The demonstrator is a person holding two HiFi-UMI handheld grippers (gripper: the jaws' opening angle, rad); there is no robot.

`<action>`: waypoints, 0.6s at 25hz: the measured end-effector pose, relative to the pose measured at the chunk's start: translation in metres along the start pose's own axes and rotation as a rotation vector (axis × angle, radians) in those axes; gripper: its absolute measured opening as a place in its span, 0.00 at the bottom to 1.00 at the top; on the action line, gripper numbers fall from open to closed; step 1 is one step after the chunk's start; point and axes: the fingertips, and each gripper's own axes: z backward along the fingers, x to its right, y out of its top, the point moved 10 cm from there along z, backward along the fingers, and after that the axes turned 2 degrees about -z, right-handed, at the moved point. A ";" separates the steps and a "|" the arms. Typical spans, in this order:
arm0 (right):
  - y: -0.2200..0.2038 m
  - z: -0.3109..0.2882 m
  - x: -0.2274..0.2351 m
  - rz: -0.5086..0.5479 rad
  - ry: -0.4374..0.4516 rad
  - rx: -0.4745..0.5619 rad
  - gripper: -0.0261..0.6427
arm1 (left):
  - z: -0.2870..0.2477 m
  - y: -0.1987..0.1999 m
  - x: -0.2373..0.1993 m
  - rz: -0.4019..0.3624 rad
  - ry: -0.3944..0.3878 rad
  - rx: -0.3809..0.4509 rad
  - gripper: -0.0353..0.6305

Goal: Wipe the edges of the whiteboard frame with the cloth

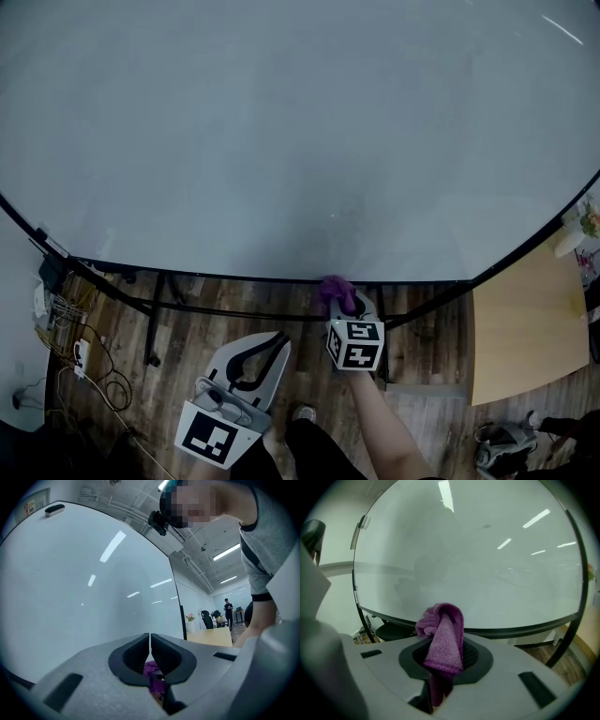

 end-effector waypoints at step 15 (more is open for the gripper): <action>-0.002 0.022 0.064 -0.012 -0.069 0.016 0.13 | -0.044 0.002 0.030 0.002 -0.067 0.000 0.08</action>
